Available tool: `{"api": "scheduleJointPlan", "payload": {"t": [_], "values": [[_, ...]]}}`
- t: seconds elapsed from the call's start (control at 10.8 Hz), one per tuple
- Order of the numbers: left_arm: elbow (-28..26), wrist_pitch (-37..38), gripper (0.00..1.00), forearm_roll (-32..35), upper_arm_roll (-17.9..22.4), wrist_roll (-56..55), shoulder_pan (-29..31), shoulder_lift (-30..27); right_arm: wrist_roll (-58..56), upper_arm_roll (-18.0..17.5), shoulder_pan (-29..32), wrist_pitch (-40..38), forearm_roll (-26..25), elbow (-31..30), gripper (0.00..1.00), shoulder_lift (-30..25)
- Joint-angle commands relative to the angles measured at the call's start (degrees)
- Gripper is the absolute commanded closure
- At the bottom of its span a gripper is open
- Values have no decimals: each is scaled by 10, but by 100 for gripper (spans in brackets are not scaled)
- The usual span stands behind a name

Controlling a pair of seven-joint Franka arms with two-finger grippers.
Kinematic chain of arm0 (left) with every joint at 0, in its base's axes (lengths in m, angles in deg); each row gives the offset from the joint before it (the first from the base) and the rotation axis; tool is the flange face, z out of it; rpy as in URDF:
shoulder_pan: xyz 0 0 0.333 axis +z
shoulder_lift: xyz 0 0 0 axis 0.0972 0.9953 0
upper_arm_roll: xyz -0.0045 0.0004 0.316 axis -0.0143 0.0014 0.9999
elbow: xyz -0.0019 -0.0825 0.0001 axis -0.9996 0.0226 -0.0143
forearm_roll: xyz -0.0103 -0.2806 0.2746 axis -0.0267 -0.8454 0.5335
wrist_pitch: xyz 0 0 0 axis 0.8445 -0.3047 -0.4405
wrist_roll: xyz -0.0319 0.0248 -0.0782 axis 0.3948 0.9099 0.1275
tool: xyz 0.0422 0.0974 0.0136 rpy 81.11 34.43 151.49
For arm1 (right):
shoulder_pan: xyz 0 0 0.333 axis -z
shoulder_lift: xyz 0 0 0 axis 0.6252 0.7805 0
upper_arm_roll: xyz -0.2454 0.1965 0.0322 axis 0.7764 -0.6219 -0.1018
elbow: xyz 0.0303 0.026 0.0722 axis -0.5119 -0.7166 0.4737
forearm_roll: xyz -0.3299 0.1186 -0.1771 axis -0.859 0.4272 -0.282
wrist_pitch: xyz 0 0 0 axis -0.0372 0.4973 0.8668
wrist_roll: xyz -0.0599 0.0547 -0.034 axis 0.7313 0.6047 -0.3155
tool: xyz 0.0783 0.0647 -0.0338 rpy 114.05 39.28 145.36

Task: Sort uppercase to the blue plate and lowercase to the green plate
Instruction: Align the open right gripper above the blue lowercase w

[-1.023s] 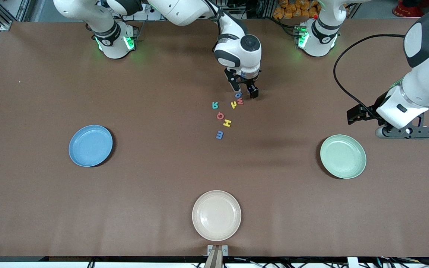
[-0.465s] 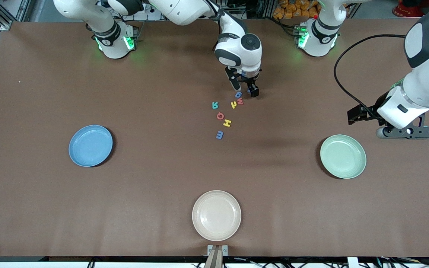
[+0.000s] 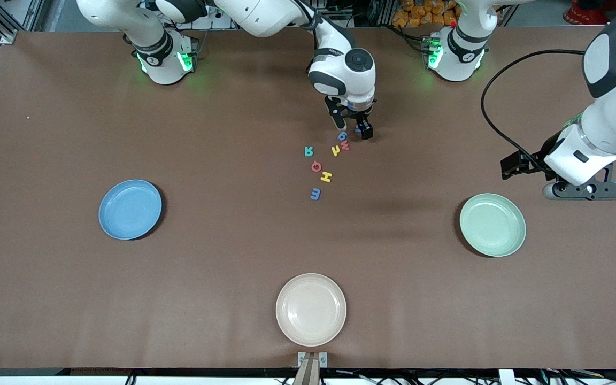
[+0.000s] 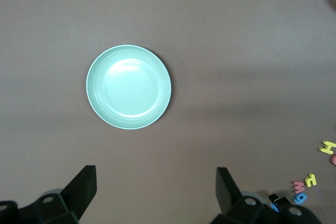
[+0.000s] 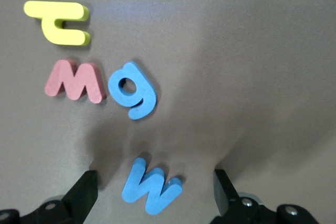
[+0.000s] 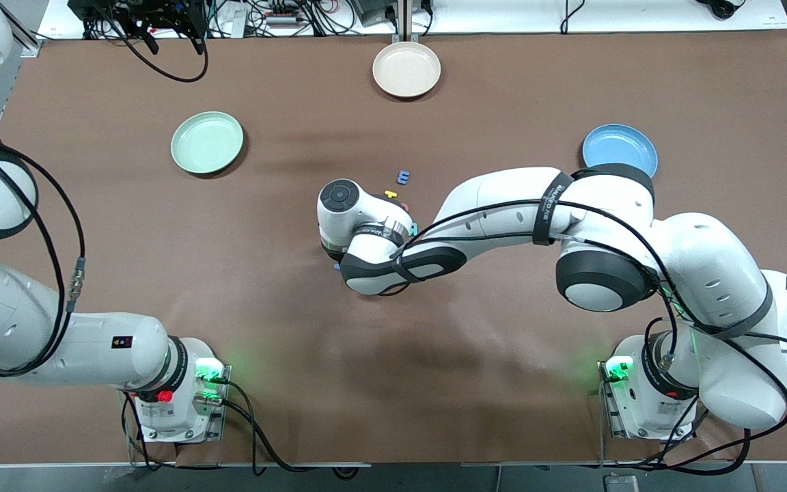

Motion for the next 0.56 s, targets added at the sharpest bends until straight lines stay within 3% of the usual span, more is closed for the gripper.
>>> {"api": "scheduleJointPlan", "payload": {"t": [0.0,0.09,0.19,0.46], "values": [[-5,-9,0,-2,0,3,3,-4,21,1,-5,9,-3,15,16,16],[-6,-9,0,-2,0,3,3,-4,20,1,-5,9,-2,15,17,16],[-5,-9,0,-2,0,3,3,-4,20,1,-6,9,-2,15,27,16],[-6,-10,0,-2,0,3,3,-3,21,0,-4,9,-2,18,40,16]]}}
